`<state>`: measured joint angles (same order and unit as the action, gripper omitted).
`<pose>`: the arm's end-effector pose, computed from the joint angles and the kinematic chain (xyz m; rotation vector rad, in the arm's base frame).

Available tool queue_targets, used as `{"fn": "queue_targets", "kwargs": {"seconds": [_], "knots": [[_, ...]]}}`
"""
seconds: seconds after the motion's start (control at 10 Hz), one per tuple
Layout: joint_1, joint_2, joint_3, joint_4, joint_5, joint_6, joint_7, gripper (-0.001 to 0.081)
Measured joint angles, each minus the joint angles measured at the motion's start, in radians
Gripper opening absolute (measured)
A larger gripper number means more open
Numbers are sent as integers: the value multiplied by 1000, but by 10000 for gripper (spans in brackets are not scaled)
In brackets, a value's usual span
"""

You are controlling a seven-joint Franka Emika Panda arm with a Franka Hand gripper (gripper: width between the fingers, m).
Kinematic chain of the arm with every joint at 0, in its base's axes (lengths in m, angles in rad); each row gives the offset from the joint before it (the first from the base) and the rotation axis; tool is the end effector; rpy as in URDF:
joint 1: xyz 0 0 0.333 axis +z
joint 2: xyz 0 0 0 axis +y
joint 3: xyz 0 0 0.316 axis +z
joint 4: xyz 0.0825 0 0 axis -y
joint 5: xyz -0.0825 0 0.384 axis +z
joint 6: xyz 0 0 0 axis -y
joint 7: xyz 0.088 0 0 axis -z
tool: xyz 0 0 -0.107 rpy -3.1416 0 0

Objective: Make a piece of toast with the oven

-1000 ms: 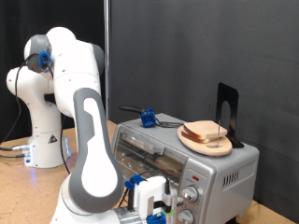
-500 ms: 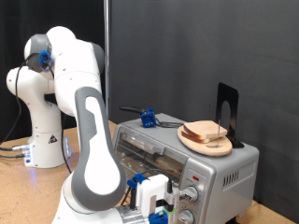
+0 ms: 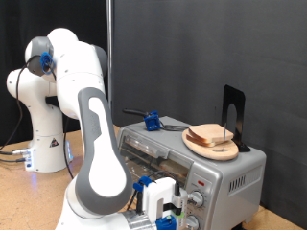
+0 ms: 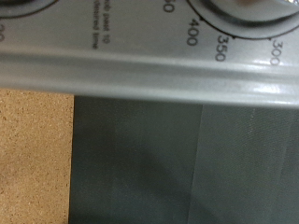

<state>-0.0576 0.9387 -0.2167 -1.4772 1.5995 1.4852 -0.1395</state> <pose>0.6806 -0.0429 0.1544 -1.5302 0.6911 0.4140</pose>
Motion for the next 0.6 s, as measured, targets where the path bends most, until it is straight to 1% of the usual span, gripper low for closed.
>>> {"fn": "queue_targets", "kwargs": {"seconds": [0.1, 0.2, 0.3, 0.4, 0.5, 0.6], "knots": [[0, 0, 0, 3, 0, -6, 3, 808], [-1, 1, -2, 7, -4, -15, 6, 696], [-1, 9, -3, 8, -8, -12, 6, 527], [-1, 15, -3, 9, -10, -8, 5, 527], [-1, 22, -4, 12, -10, -3, 5, 326], [-1, 31, -4, 17, -10, -1, 4, 326]]}}
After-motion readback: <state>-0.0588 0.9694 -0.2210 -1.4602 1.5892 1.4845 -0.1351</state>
